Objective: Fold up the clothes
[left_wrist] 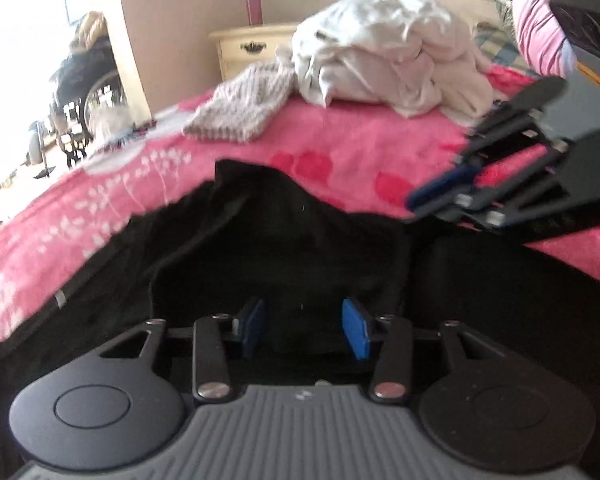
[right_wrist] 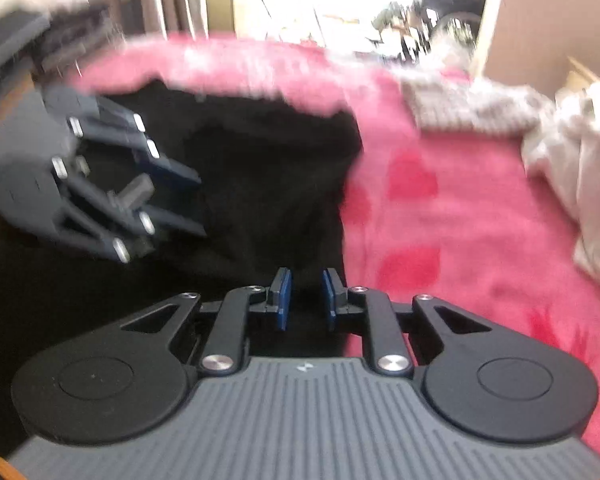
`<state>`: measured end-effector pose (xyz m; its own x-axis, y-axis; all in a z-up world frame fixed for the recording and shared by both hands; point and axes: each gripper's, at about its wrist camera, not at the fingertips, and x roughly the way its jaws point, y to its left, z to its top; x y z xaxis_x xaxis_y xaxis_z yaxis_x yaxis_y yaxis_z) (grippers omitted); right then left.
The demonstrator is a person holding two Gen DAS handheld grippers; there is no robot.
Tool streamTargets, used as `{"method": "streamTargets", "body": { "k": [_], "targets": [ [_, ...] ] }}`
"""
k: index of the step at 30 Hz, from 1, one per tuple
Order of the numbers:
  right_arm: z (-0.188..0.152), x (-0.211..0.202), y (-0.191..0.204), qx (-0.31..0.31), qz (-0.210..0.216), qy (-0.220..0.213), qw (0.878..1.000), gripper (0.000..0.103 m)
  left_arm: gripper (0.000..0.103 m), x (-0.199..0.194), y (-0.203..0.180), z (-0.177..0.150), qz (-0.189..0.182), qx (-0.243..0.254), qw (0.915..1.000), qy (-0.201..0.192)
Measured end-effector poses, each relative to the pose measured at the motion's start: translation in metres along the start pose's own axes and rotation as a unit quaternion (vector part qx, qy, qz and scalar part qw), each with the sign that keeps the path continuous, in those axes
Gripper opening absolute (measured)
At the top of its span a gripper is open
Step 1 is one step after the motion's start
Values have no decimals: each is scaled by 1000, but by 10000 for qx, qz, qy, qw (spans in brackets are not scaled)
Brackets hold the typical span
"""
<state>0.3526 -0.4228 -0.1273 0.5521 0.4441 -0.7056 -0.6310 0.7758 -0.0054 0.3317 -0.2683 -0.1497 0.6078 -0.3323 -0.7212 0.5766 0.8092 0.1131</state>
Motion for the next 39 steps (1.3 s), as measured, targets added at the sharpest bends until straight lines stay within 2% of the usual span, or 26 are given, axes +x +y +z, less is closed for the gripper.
{"method": "streamTargets", "body": {
  "k": [2,4,5,8,9,11,14,16,20,24,27,29,31,32,33,36,38,39],
  "targets": [
    [5,9,0,-73,-8,-88,9999,15,49,3,-6,-2,-55,84,9999,77],
    [-5,32,-5,-187,-158,272,9993,15,49,7,-14,-7,10,204,9997,134],
    [-14,37,-10,-188,-181,306,9992,15,49,6,-18,-9,73,246,9996,84],
    [-17,27,-21,121,-231,275,9993,18,49,4,-24,-14,232,217,9995,-44],
    [-14,25,-22,174,-277,310,9990,23,49,4,-24,-15,267,152,9995,-58],
    [-4,23,-24,295,-319,367,9984,23,49,4,-27,-17,359,112,9993,-88],
    [30,17,-19,404,40,124,9991,25,49,1,-35,-21,540,197,9982,-191],
    [57,21,-11,308,451,32,9985,25,49,-1,-38,-23,571,246,9977,-258],
    [102,48,18,-360,980,226,9943,26,49,-2,-39,-28,578,370,9969,-377],
    [118,78,55,-1172,1300,613,9826,30,49,-5,-42,-33,601,319,9968,-430],
    [114,92,81,-1683,1323,733,9741,40,45,-6,-44,-35,575,252,9971,-421],
    [113,104,86,-1792,1088,877,9738,39,45,-8,-46,-36,622,318,9965,-467],
    [109,112,74,-1493,1075,935,9785,32,45,-9,-47,-37,638,357,9961,-497],
    [108,110,65,-1200,1133,869,9824,24,45,-9,-47,-38,641,345,9961,-508],
    [107,107,53,-854,1124,806,9867,10,46,-9,-47,-38,644,333,9960,-520],
    [98,91,10,444,1177,527,9907,7,46,-10,-47,-38,673,365,9957,-529],
    [84,81,-22,1397,1187,339,9825,7,46,-10,-49,-38,704,427,9952,-528],
    [75,78,-38,1869,1297,246,9735,7,46,-10,-49,-39,718,450,9950,-526]
  ]
}}
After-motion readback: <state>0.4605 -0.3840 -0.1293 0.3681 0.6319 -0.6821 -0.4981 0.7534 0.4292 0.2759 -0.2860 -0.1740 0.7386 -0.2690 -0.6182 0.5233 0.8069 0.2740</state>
